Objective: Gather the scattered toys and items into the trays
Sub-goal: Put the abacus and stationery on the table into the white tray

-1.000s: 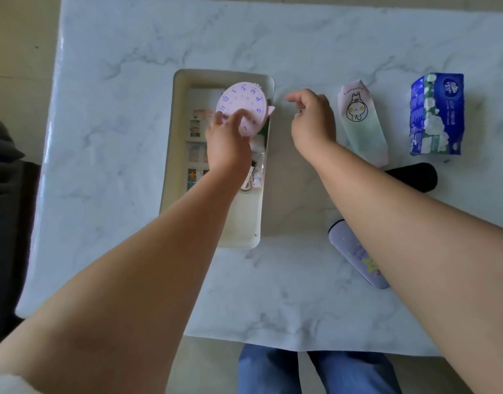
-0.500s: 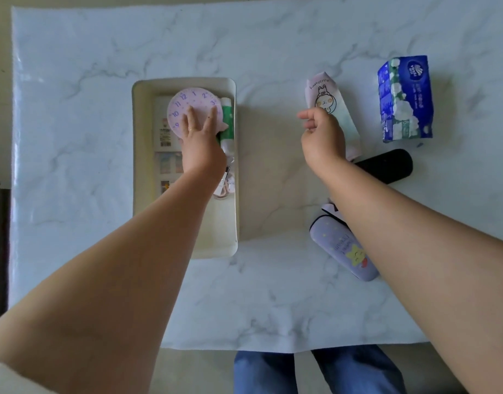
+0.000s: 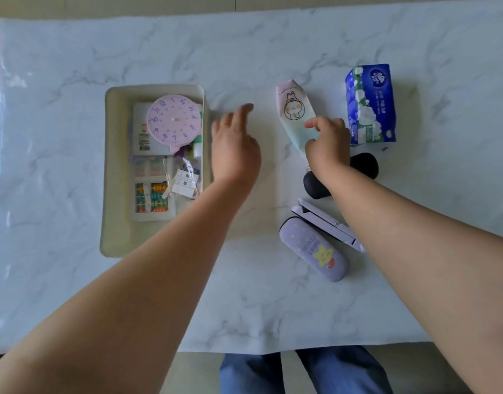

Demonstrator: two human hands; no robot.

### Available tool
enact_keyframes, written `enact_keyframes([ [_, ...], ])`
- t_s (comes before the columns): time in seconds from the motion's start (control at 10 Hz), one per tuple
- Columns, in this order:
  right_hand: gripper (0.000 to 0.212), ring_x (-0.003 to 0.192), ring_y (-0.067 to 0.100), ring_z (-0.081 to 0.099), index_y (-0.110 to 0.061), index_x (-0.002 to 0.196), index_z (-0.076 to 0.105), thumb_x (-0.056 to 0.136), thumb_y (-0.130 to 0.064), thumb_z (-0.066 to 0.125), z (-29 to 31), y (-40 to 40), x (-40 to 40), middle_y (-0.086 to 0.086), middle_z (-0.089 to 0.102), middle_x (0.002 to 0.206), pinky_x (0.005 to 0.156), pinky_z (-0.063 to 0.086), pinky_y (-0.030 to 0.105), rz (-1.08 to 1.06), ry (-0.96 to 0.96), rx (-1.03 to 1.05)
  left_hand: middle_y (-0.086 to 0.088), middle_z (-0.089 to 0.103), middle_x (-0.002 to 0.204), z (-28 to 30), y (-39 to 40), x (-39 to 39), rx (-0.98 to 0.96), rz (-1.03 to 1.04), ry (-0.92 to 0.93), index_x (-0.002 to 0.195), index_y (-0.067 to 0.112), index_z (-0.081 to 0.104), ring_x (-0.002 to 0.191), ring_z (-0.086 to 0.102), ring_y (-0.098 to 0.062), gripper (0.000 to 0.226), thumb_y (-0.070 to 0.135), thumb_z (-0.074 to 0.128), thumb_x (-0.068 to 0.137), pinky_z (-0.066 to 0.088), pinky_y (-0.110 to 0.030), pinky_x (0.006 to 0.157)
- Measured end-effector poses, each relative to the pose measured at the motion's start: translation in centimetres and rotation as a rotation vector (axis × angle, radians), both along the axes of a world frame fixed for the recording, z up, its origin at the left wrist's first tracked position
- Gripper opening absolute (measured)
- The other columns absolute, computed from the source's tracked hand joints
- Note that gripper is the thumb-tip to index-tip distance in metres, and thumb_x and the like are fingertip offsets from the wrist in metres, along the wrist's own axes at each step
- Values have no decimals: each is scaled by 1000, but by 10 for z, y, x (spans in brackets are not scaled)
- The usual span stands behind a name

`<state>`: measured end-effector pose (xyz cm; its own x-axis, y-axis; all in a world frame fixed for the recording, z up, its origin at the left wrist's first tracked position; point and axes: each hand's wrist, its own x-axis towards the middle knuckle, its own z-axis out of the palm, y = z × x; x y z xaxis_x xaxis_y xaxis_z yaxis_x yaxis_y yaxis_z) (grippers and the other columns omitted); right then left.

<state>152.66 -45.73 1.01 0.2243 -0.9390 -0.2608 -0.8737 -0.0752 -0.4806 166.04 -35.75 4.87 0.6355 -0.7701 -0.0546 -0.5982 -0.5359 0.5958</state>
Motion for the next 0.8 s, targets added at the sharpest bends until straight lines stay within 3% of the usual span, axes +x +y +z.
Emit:
enact_keyframes([
  [0.1,43,117,29,45,-24,118,62,85,1,49,3,-10,-17,10,48,125,91,43,33,-20,14,-49,-10,56,128,-13,-23,-37,229,-10,326,142,17,38,117,51,-28,53,18,54,91,42,-32,93],
  [0.2,43,118,29,42,-23,116,62,82,2,51,4,-25,-43,7,47,128,91,39,32,-40,54,-160,-10,57,128,-21,-48,-69,365,102,508,136,8,42,115,55,-30,52,34,57,93,44,-32,85],
  [0.3,48,122,31,41,-24,124,59,79,-6,58,2,-37,-62,5,46,135,96,39,38,-80,79,-282,-12,64,116,-27,-68,-82,384,318,698,117,4,56,104,62,-32,44,38,60,91,48,-31,76],
  [0.4,70,134,32,33,-18,146,35,83,-25,65,-9,-52,-82,9,29,153,107,32,40,-131,187,-199,-7,62,97,-29,-80,-95,431,421,771,109,3,59,97,62,-31,40,38,62,90,48,-29,77],
  [0.5,92,134,34,34,-13,153,13,84,-40,67,-19,-59,-85,12,22,155,110,32,42,-178,186,-12,-5,58,85,-41,-83,-97,361,445,892,97,7,60,77,56,-24,18,24,63,91,47,-13,48],
  [0.6,99,128,34,41,-10,154,4,84,-44,65,-24,-70,-80,13,33,147,101,39,42,-209,169,65,0,52,74,-44,-83,-97,263,553,1015,97,11,52,58,50,-13,13,11,63,90,38,-9,31],
  [0.7,83,127,32,45,-8,150,16,86,-34,63,-23,-78,-72,12,41,143,99,41,41,-254,134,110,-1,47,71,-57,-85,-96,260,599,1087,98,11,53,63,50,-18,15,9,63,87,47,-17,50],
  [0.8,47,124,29,53,-9,135,37,92,-16,56,-24,-78,-63,10,52,139,96,44,36,-324,-13,187,-10,55,78,-60,-80,-94,233,665,1007,94,9,59,73,56,-28,13,8,60,82,53,-31,70],
])
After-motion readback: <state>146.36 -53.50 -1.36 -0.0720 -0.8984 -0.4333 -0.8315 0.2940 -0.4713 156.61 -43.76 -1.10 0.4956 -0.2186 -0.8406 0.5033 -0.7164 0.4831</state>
